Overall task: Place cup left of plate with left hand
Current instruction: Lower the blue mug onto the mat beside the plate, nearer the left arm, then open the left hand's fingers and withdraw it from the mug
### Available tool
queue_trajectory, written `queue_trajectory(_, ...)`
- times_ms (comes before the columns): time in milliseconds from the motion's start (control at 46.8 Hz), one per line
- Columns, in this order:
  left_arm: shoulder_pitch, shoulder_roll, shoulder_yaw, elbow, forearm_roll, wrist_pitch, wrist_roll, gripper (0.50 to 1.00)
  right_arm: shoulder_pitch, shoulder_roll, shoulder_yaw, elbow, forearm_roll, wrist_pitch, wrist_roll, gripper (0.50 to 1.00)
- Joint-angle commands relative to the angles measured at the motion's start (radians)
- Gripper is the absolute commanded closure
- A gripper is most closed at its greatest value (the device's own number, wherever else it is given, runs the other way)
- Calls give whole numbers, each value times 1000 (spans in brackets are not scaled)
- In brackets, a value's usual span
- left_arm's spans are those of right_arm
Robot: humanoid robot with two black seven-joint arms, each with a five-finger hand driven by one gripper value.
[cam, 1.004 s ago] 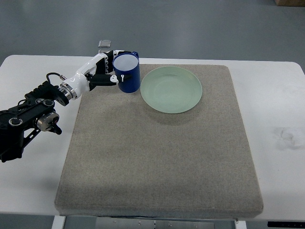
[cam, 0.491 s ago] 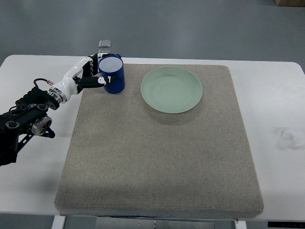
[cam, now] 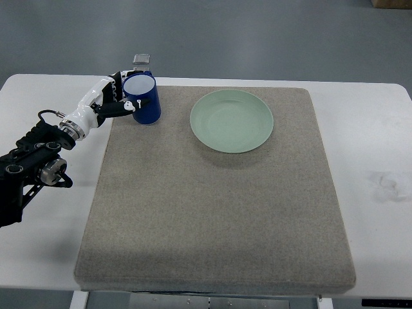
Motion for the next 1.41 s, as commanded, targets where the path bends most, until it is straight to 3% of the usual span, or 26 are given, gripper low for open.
queue_trajectory(0, 2, -5, 5, 19, 5, 0, -13, 810, 0, 0, 0, 0, 0, 0, 0, 568)
queue_trajectory(256, 2, -20, 13, 27, 7, 0, -14, 793, 0, 0, 0, 0, 0, 0, 0, 568)
queue_trajectory(449, 1, -34, 10, 24, -4, 54, -13, 635, 0, 0, 0, 0, 0, 0, 0, 568)
queue_trajectory(513, 1, -34, 10, 21, -5, 62, -13, 607, 0, 0, 0, 0, 0, 0, 0, 568)
queue_trajectory(577, 1, -34, 8, 21, -5, 62, -13, 538, 0, 0, 0, 0, 0, 0, -1, 568)
queue_trajectory(705, 1, -34, 8, 16, -5, 62, -13, 506, 0, 0, 0, 0, 0, 0, -1, 568)
queue_trajectory(1004, -1, -32, -7, -11, -17, 60, -13, 506, 0, 0, 0, 0, 0, 0, 0, 568)
queue_trajectory(1388, -59, -22, -125, -17, -214, 48, 13, 508, 0, 0, 0, 0, 0, 0, 0, 568)
